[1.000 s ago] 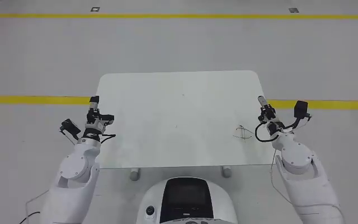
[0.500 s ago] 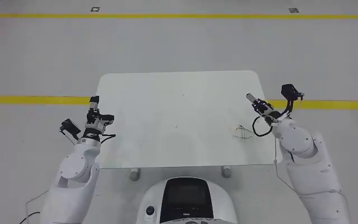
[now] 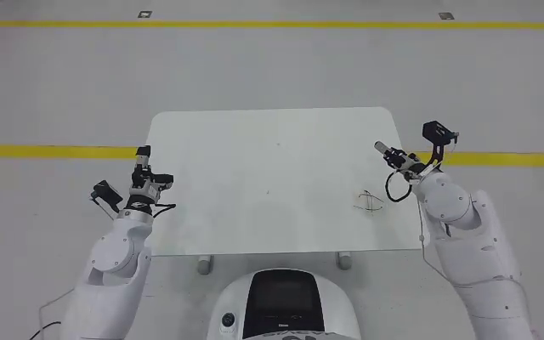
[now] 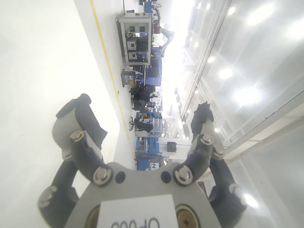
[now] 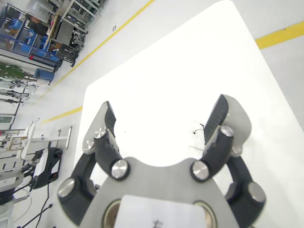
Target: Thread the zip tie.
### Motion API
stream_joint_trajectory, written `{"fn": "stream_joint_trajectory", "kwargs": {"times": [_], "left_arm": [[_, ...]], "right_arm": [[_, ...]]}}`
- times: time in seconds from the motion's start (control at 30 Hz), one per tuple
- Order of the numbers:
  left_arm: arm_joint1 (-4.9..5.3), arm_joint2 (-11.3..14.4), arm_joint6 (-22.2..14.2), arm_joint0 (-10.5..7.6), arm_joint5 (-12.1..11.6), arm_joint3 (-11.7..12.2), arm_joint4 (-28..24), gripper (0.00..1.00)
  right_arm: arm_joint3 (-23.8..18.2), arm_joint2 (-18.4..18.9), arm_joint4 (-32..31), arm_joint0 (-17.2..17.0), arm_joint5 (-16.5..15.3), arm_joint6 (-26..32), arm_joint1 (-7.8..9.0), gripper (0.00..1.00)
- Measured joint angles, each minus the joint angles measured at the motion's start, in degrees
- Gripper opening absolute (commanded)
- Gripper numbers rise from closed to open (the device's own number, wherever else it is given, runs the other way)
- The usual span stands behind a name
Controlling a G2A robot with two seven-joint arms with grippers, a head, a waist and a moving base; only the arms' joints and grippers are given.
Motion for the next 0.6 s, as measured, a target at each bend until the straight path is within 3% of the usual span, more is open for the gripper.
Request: {"fn": "stream_joint_trajectory", "kwargs": {"times": [0.1, 0.27, 0.43, 0.6], "left_arm": [[0.0, 0.0, 0.0, 0.0, 0.0, 0.0, 0.0, 1.0], [0.0, 0.0, 0.0, 0.0, 0.0, 0.0, 0.0, 1.0], [0.0, 0.0, 0.0, 0.0, 0.0, 0.0, 0.0, 1.0], [0.0, 0.0, 0.0, 0.0, 0.0, 0.0, 0.0, 1.0]], "right_arm": [[-0.4, -0.9, -4.4, 0.8, -0.1, 3.8, 0.37, 1.0], [1.2, -4.9, -12.8, 5.7, 1.5, 13.2, 0.66, 1.0], [5.9, -11.1, -19.8, 11.6, 1.6, 22.5, 0.35, 1.0], [10.3, -14.7, -21.9, 14.8, 3.1, 25.5, -0.27, 1.0]]}}
